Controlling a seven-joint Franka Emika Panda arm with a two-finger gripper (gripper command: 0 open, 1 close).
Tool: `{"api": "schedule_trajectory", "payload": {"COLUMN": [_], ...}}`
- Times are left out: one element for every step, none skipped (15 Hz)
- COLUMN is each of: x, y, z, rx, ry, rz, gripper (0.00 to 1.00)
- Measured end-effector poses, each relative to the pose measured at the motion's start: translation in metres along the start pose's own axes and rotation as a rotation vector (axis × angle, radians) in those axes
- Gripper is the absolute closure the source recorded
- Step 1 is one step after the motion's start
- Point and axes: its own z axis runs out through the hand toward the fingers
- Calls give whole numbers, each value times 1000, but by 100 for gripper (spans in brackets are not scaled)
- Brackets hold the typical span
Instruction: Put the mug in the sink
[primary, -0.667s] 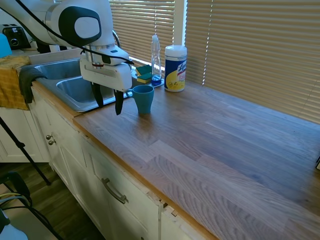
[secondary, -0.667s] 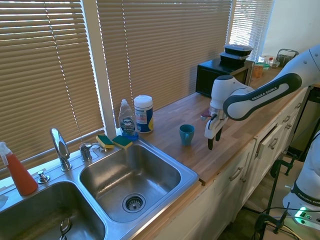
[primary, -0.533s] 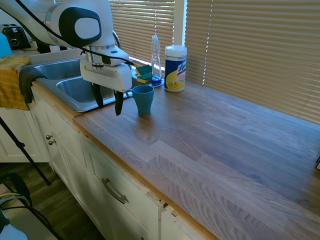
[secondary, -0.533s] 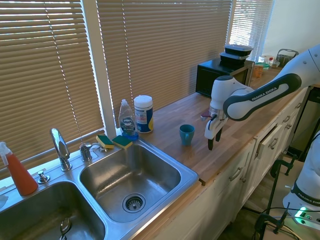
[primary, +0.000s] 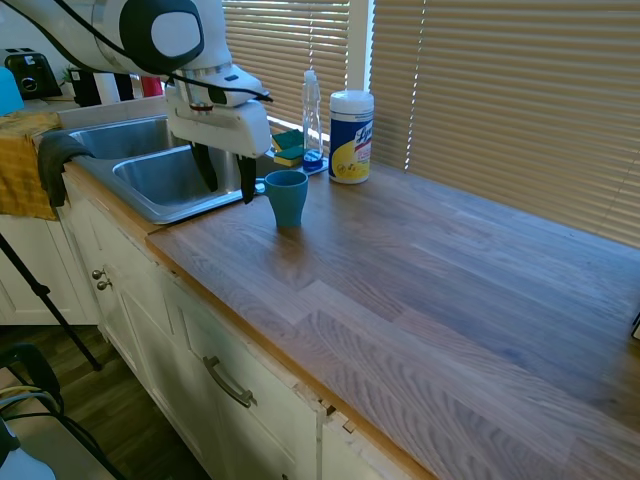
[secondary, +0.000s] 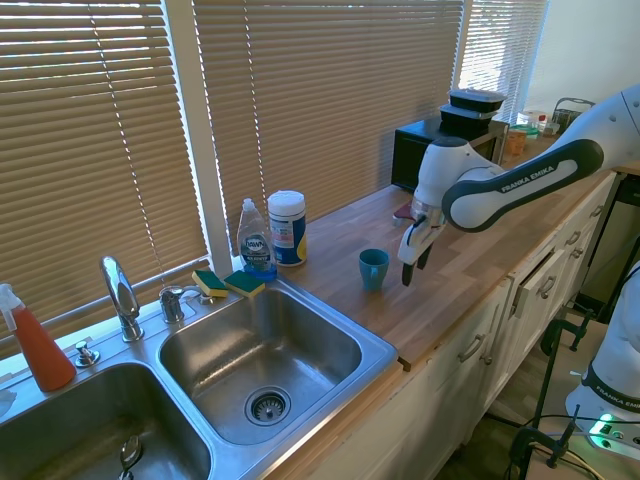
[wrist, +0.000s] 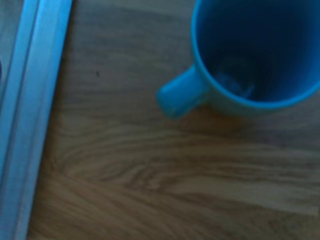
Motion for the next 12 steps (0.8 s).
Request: {"api": "schedule_trajectory", "payload": {"x": [3, 7, 12, 17, 22, 28, 33, 37, 41, 45, 49, 52], "y": [-9, -17, -26, -33, -41, -48, -54, -61, -66, -71, -75, -79], "z": [-9, -16, -20, -20, -17, -13, -8, -2, 4, 11, 20, 29], "rx": [16, 28, 38, 44, 45, 46, 47, 44, 38, 31, 23, 13], "ry": [15, 28, 40, 48, 53, 55, 52, 48, 46, 40, 33, 28], "rz": [6, 13, 23, 33, 44, 55, 62, 70, 78, 85, 89, 93], "gripper": [0, 0, 0, 0, 0, 0, 0, 0, 0, 0, 0, 0]}}
